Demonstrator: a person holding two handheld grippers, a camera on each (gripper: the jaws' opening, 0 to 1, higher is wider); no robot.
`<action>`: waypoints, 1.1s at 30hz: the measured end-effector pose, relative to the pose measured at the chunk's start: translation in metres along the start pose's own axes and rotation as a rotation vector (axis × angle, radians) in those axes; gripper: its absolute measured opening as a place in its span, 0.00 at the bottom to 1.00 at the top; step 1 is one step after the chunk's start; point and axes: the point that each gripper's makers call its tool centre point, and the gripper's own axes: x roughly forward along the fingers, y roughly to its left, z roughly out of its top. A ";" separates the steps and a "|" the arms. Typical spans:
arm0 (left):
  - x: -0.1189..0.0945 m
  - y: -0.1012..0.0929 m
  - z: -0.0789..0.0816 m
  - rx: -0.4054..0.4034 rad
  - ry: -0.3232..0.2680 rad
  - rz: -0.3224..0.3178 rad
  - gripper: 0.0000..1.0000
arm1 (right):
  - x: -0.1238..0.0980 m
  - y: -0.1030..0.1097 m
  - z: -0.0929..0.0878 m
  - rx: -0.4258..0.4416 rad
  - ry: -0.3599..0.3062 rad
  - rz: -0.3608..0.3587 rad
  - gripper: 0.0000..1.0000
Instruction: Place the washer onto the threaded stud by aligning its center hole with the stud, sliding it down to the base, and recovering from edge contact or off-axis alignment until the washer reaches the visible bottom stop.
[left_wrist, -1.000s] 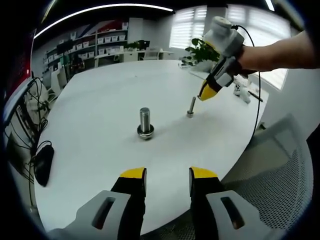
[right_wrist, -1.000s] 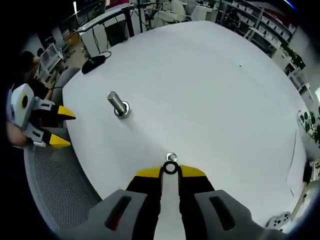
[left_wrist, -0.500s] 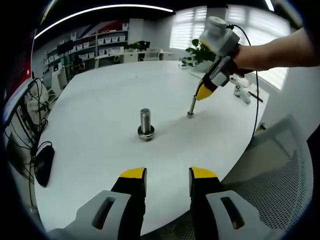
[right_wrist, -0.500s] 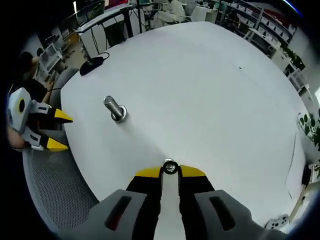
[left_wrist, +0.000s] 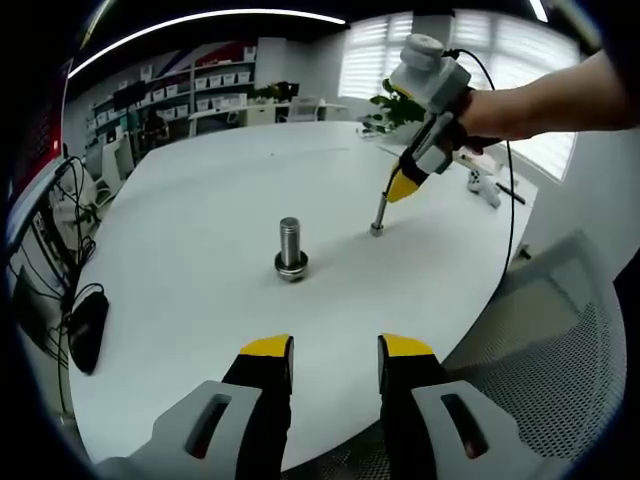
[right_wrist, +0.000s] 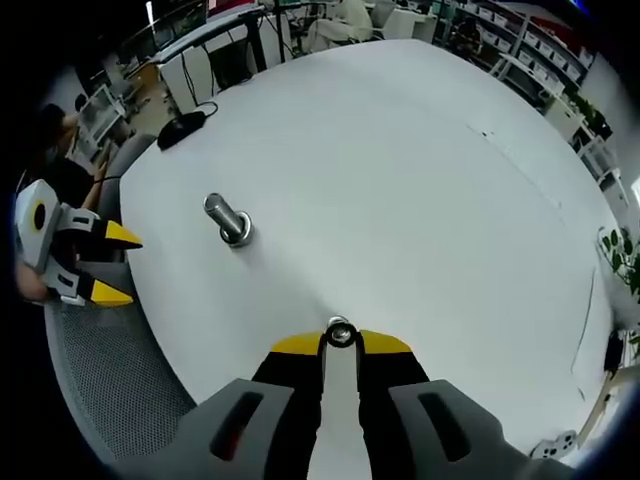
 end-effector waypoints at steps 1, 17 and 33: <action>0.000 0.000 0.000 0.000 0.001 0.000 0.32 | 0.000 0.001 0.000 -0.001 0.002 0.000 0.14; 0.000 0.001 -0.001 -0.002 0.005 0.003 0.31 | 0.015 0.000 -0.002 -0.035 0.052 0.007 0.14; 0.001 0.001 -0.002 -0.004 0.009 0.003 0.31 | 0.034 -0.002 -0.013 -0.033 0.103 0.024 0.14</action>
